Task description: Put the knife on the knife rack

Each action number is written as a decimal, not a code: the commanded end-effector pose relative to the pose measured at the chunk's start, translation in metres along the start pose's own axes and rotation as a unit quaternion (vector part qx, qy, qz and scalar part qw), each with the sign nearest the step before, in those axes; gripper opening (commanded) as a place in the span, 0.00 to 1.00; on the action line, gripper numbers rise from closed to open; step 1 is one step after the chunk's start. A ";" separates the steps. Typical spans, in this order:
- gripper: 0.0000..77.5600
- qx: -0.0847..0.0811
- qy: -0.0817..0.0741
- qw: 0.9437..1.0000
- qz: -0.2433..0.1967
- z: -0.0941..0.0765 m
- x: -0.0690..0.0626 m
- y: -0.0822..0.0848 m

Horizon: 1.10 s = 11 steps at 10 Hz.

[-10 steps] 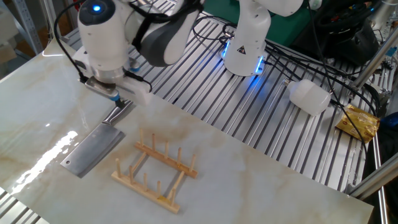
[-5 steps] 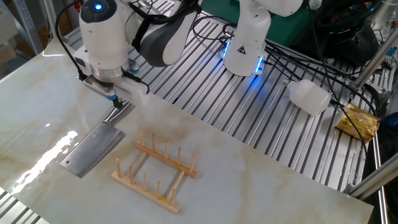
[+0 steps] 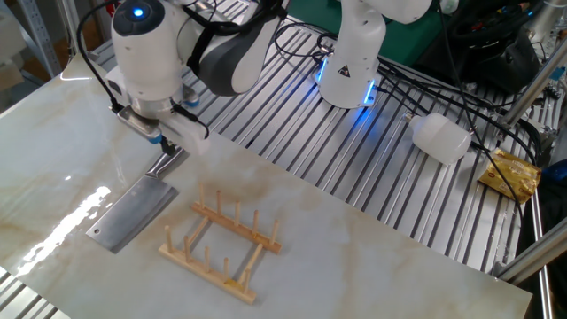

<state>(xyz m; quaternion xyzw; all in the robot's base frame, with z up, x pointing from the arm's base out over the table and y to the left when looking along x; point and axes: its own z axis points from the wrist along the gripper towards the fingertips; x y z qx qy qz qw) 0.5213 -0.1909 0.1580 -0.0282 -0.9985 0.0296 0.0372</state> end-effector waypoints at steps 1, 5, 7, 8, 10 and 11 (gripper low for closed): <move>0.00 -0.002 -0.011 1.000 -0.020 0.012 -0.003 -0.023; 0.00 -0.006 -0.025 0.998 -0.052 0.031 -0.008 -0.065; 0.00 -0.013 -0.027 0.999 -0.044 0.037 -0.009 -0.069; 0.00 -0.012 -0.028 0.999 -0.045 0.039 -0.009 -0.066; 0.00 -0.013 -0.035 0.998 -0.044 0.044 -0.011 -0.057; 0.00 -0.013 -0.037 0.998 -0.044 0.048 -0.013 -0.053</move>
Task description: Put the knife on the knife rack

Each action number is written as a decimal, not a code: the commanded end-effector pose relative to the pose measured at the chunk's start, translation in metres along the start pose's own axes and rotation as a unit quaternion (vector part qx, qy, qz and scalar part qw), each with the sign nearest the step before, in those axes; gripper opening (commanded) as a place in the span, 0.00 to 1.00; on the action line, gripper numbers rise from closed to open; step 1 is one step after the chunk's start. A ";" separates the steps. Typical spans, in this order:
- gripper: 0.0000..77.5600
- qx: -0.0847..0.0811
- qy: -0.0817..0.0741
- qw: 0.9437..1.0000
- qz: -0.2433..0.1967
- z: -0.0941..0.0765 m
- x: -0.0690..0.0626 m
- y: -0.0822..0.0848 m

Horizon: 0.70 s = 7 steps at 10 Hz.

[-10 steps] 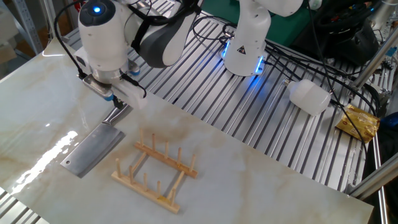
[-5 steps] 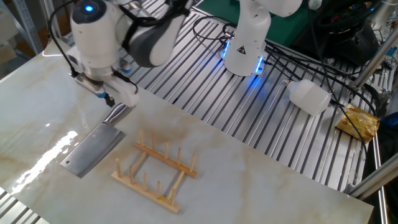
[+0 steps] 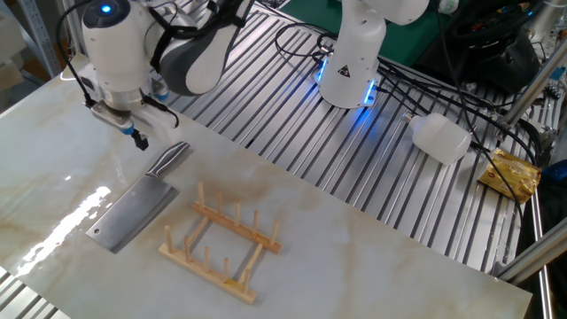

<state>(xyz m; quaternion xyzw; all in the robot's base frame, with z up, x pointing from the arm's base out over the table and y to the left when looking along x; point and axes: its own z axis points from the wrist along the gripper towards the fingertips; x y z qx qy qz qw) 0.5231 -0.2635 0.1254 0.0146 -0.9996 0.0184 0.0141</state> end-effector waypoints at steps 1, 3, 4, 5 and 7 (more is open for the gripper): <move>0.00 -0.002 -0.014 1.000 -0.002 0.014 -0.006 0.018; 0.00 -0.002 -0.014 1.000 -0.003 0.015 -0.007 0.020; 0.00 -0.002 -0.005 1.000 -0.007 0.015 -0.007 0.020; 0.00 -0.002 0.002 1.000 -0.003 0.015 -0.007 0.020; 0.00 0.000 0.015 1.000 0.023 0.015 -0.007 0.020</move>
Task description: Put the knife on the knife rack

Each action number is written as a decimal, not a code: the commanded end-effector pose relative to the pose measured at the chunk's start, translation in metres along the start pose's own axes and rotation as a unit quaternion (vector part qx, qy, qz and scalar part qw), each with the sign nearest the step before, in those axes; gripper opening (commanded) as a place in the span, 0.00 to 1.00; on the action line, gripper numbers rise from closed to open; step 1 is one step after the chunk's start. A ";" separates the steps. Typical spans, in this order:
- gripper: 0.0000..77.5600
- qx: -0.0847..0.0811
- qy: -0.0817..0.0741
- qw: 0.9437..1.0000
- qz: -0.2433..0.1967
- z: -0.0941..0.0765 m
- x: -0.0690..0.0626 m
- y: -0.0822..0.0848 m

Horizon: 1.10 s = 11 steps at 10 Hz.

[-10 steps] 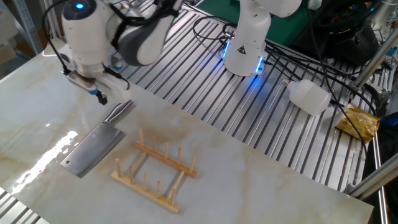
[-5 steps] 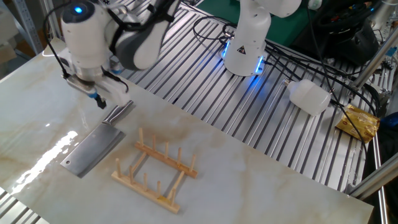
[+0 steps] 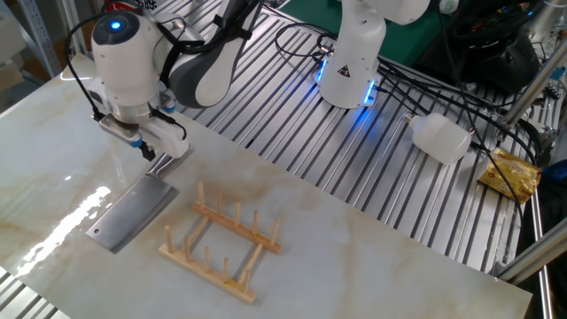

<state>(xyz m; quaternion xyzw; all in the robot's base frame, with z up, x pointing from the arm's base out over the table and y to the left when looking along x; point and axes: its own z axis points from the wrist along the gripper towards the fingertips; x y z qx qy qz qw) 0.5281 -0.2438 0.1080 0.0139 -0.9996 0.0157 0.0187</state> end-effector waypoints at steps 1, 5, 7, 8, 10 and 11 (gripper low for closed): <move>0.00 0.003 0.013 1.000 0.020 -0.001 -0.001 -0.001; 0.00 0.003 0.004 1.000 0.009 0.010 -0.007 0.004; 0.00 0.005 0.004 1.000 0.005 0.010 -0.006 0.005; 0.00 0.005 0.004 1.000 0.004 0.010 -0.006 0.005; 0.00 0.005 0.005 1.000 0.002 0.011 -0.006 0.004; 0.00 0.005 0.006 1.000 0.000 0.012 -0.006 0.004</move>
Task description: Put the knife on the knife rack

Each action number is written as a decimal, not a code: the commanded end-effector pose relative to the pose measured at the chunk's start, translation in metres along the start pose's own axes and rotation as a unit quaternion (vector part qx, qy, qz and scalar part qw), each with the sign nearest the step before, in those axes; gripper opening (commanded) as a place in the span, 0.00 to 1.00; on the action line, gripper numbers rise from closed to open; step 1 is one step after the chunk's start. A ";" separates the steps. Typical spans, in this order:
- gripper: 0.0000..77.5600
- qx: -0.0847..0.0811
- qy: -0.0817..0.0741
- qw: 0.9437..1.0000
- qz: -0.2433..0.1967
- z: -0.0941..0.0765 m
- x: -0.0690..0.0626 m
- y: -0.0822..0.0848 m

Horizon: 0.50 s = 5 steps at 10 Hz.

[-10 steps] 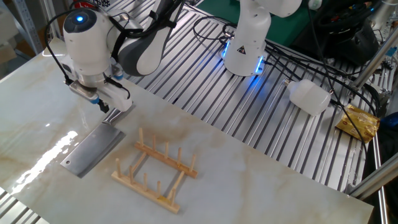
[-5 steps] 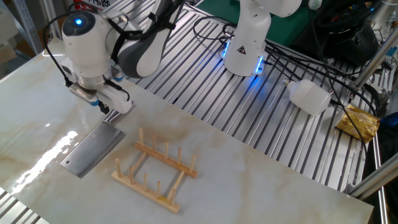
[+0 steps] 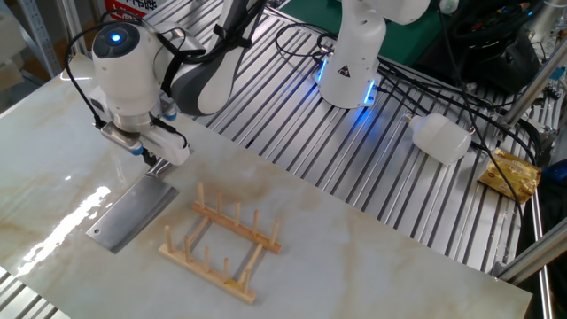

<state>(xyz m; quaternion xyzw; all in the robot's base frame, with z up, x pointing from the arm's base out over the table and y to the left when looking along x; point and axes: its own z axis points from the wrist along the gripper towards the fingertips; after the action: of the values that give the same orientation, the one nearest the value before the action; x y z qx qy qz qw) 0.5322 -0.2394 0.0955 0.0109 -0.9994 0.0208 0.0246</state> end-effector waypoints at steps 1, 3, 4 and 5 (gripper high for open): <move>0.00 0.000 0.000 1.000 -0.003 0.000 -0.001 0.000; 0.00 0.001 0.000 1.000 -0.005 0.003 -0.003 0.001; 0.00 0.001 -0.001 1.000 -0.006 0.005 -0.004 0.001; 0.00 0.001 0.000 1.000 -0.007 0.006 -0.004 0.001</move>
<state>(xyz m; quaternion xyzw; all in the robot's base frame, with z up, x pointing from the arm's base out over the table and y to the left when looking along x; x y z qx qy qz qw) 0.5341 -0.2381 0.0900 0.0152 -0.9993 0.0202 0.0258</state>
